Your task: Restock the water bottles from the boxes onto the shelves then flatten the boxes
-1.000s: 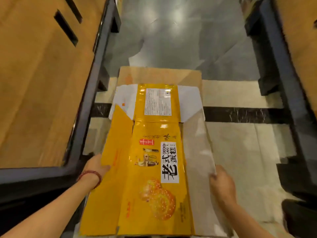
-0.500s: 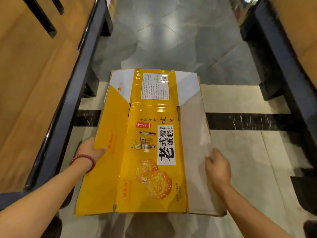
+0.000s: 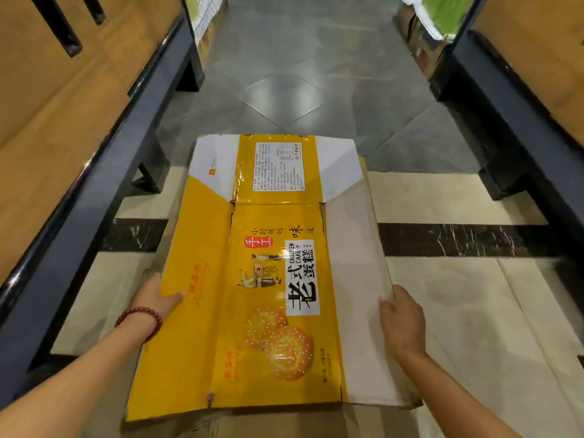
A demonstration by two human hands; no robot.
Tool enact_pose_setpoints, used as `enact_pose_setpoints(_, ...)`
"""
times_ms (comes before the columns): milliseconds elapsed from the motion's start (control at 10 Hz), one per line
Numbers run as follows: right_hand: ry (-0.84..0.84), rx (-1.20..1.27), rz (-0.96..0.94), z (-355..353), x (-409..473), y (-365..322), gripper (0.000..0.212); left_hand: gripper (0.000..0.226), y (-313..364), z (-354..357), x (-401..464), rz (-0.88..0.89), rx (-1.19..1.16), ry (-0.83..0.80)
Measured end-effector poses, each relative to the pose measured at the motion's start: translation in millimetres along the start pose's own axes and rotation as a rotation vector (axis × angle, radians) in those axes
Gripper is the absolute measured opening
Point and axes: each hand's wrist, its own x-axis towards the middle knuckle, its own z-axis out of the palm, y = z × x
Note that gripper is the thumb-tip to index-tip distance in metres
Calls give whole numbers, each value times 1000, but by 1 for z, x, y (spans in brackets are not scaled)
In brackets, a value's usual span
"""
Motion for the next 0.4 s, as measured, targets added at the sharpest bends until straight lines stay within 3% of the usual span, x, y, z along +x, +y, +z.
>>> enact_pose_setpoints(200,-40,62,71,-9,-21,22,8,34,-16,-14,-13,-39,11,-51)
enact_pose_setpoints(400,-62,-20,189,-6,-17,43,22,42,-38,-11,-7,-142,76,44)
